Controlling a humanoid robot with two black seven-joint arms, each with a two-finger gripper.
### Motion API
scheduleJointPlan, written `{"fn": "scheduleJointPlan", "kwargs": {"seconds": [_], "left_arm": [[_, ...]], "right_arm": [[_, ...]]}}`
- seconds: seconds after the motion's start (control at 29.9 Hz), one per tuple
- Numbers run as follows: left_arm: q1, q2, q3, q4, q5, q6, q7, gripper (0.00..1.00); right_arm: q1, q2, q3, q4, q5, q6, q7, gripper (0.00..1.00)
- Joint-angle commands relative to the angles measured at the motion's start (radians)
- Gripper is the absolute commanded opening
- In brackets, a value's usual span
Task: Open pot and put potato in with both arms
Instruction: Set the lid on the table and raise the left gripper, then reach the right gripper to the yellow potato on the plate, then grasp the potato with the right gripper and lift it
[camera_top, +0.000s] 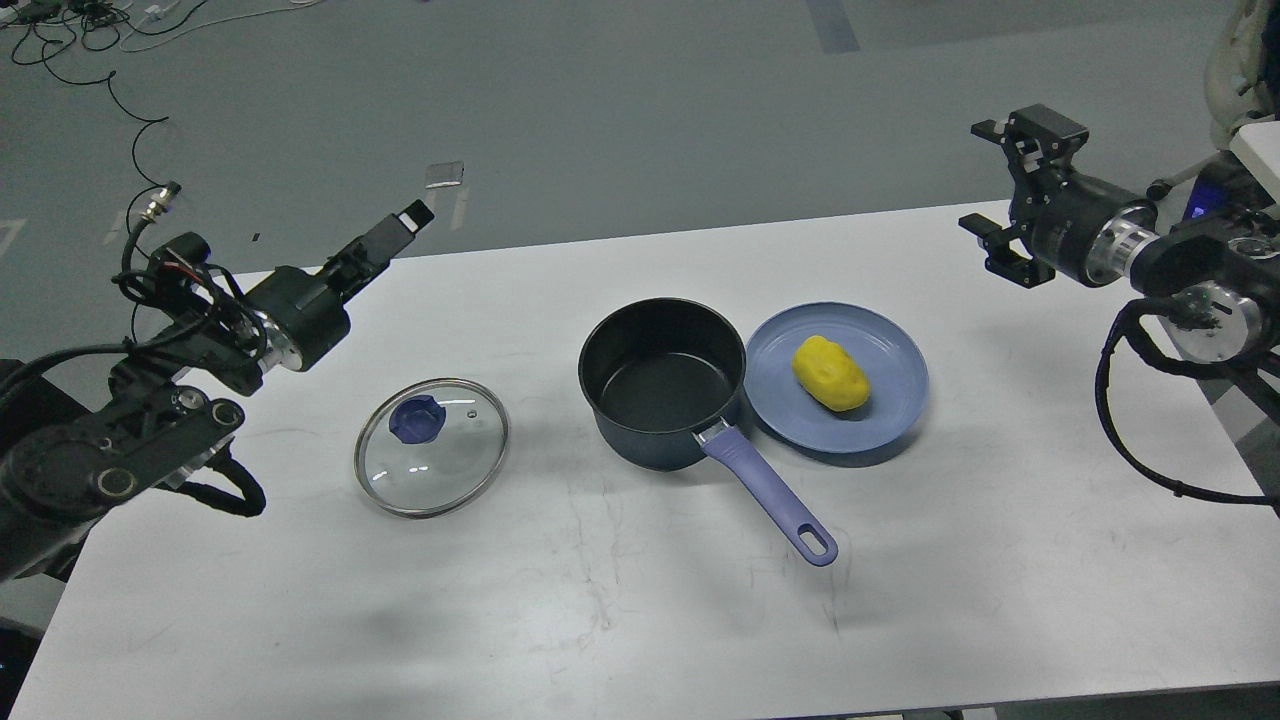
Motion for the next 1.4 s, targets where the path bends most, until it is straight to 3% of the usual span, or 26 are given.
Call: {"fn": "scheduleJointPlan", "kwargs": {"seconds": [0.0,0.07,0.13,0.17,0.23,0.33,0.47,0.77,0.97,1.04,1.17,1.27,1.3,1.37], "left_arm": [[-0.023,-0.026,-0.086,0.011,-0.22,-0.131,0.0,0.98],[-0.023,-0.049,-0.133,0.025,-0.283,-0.145,0.0,0.98],[-0.023,-0.065,-0.166,0.045,-0.31,-0.146,0.066,0.98],[-0.022,-0.083,-0.198,0.062,-0.334,-0.151,0.141,0.98],[-0.014,-0.097,-0.248,0.071,-0.38,-0.154,0.236,0.98],[-0.009,-0.097,-0.278,0.071,-0.431,-0.156,0.297,0.98],[-0.006,-0.089,-0.278,0.071,-0.434,-0.157,0.297,0.98],[-0.005,-0.076,-0.276,0.072,-0.434,-0.147,0.291,0.98],[0.004,-0.079,-0.273,0.072,-0.426,-0.147,0.268,0.98],[0.008,-0.079,-0.27,0.072,-0.422,-0.147,0.266,0.98],[0.017,-0.08,-0.27,0.072,-0.422,-0.147,0.263,0.98],[0.026,-0.077,-0.267,0.071,-0.42,-0.147,0.231,0.98],[0.026,-0.076,-0.267,0.071,-0.42,-0.147,0.225,0.98],[0.026,-0.074,-0.267,0.072,-0.42,-0.147,0.223,0.98]], "right_arm": [[0.06,0.008,-0.147,0.033,-0.29,-0.001,0.028,1.0],[0.091,0.005,-0.242,0.032,-0.434,-0.001,0.057,1.0],[0.122,0.002,-0.307,0.027,-0.514,-0.001,0.086,1.0],[0.145,0.005,-0.371,0.023,-0.577,-0.002,0.106,1.0],[0.174,0.013,-0.449,0.02,-0.654,-0.007,0.118,1.0],[0.185,0.019,-0.514,-0.005,-0.732,-0.031,0.126,1.0],[0.191,0.063,-0.568,-0.069,-0.843,-0.045,0.164,0.98],[0.232,0.14,-0.678,-0.12,-0.857,-0.062,0.205,0.94],[0.232,0.183,-0.701,-0.163,-0.861,-0.073,0.212,0.93],[0.236,0.209,-0.736,-0.203,-0.88,-0.077,0.212,0.84],[0.233,0.238,-0.741,-0.227,-0.88,-0.08,0.212,0.8],[0.226,0.258,-0.746,-0.227,-0.88,-0.093,0.212,0.78],[0.228,0.261,-0.746,-0.227,-0.88,-0.096,0.212,0.69],[0.229,0.261,-0.746,-0.227,-0.88,-0.097,0.212,0.61]]}}
